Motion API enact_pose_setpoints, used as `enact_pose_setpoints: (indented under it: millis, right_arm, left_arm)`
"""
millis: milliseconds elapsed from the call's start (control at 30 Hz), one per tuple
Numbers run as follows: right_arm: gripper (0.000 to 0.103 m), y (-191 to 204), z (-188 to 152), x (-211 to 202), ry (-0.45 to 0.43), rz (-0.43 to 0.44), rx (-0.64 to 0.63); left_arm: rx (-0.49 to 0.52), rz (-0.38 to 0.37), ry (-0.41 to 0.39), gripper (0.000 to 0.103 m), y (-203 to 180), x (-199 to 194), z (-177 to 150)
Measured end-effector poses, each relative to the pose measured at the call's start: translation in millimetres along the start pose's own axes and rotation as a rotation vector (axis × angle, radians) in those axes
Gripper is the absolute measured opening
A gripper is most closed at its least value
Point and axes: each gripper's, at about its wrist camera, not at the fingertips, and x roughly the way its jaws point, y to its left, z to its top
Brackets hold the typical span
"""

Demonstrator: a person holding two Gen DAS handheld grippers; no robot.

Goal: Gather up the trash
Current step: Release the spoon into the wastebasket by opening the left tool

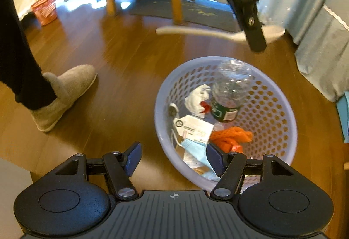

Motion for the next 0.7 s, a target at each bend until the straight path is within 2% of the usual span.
enact_pose_setpoints:
  millis: [200,267,333,567,633,700]
  right_arm:
    - [0.063,-19.8,-3.7,-7.6,-0.029,-0.020,0.068]
    - [0.063,-27.2,-4.6,-10.6,-0.045,-0.023,0.109]
    - [0.063,-33.0,-5.0,-13.0,-0.055,-0.028,0.142]
    - [0.063,-43.2,-0.8,-22.0,-0.058,-0.046,0.223]
    - [0.063,-44.3,3.2,-27.8,-0.060,-0.054,0.251]
    - [0.063,-45.5,8.2,-32.4,-0.052,-0.070,0.281]
  left_arm:
    - [-0.010,-0.024,0.035,0.028,-10.7,35.3,13.1]
    - [-0.024,-0.017,0.028,0.037,-10.1,42.8,16.1]
    - [-0.034,-0.006,0.021,0.038,-8.0,45.4,17.4]
    - [-0.093,0.051,0.034,0.038,0.2,23.4,1.1]
    - [-0.123,0.078,0.035,0.042,0.2,11.1,-6.8]
    - [-0.152,0.108,0.040,0.052,1.2,-2.1,-14.5]
